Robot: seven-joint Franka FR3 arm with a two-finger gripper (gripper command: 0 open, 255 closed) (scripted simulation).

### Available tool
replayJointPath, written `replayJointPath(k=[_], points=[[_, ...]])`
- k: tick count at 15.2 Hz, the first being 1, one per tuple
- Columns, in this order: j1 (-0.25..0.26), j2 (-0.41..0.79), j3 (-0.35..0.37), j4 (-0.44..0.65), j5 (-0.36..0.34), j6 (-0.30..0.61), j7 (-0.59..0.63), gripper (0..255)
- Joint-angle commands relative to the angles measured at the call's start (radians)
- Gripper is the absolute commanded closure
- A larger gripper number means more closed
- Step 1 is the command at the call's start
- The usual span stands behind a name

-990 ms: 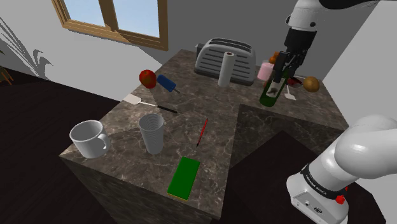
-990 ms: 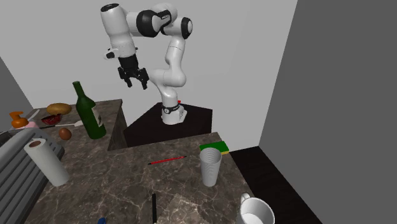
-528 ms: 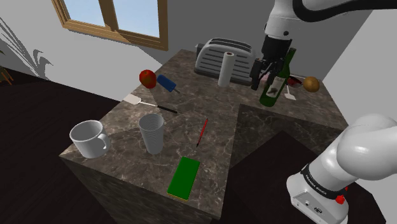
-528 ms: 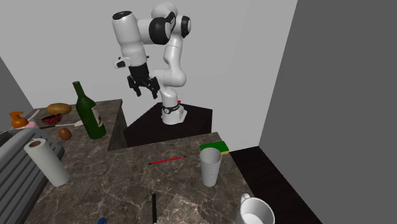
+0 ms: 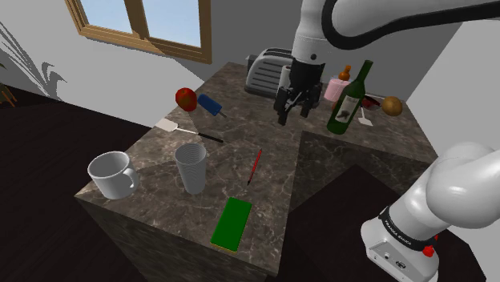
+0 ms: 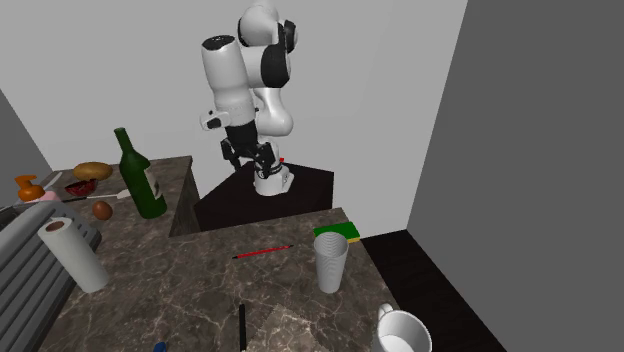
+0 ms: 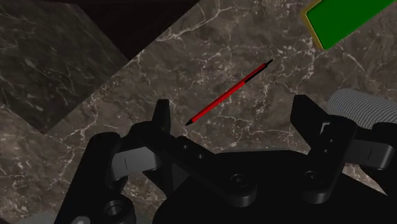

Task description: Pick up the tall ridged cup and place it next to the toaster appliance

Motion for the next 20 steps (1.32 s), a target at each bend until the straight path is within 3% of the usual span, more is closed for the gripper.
replayJointPath(k=[1, 9, 18, 20], points=[[0.008, 0.053, 0.032, 0.037, 0.005, 0.028, 0.038, 0], [0.036, 0.304, 0.159, 0.205, -0.039, 0.153, 0.211, 0], [0.112, 0.636, 0.238, 0.487, -0.215, 0.214, 0.438, 0], [0.121, 0.656, 0.237, 0.495, -0.227, 0.226, 0.449, 0]])
